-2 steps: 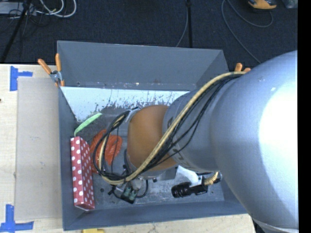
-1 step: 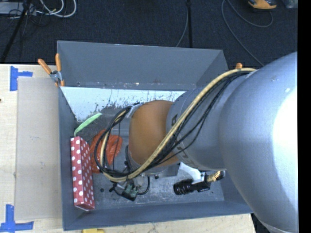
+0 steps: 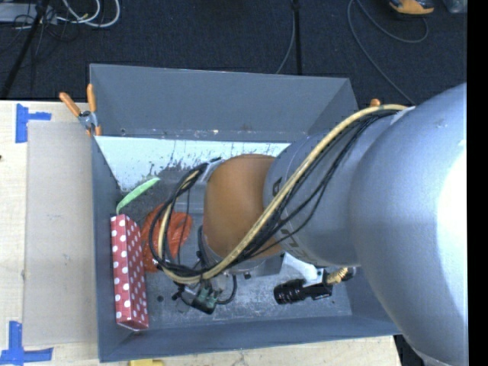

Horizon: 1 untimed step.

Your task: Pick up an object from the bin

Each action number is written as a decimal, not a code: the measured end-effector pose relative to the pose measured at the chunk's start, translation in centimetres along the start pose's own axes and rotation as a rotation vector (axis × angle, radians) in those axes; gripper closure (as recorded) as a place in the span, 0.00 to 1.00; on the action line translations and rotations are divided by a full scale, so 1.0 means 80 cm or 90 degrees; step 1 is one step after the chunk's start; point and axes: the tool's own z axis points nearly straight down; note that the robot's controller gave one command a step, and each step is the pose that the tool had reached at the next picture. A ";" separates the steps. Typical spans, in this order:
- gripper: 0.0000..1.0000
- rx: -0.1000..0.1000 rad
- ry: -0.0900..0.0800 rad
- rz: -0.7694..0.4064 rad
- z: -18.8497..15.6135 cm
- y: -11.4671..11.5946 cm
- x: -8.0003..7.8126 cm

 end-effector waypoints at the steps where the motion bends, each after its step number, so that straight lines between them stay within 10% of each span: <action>1: 1.00 0.002 0.001 0.000 -0.005 -0.001 0.001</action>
Offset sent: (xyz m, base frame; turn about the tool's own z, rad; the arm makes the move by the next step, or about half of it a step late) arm -0.0001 -0.0001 0.0473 0.0000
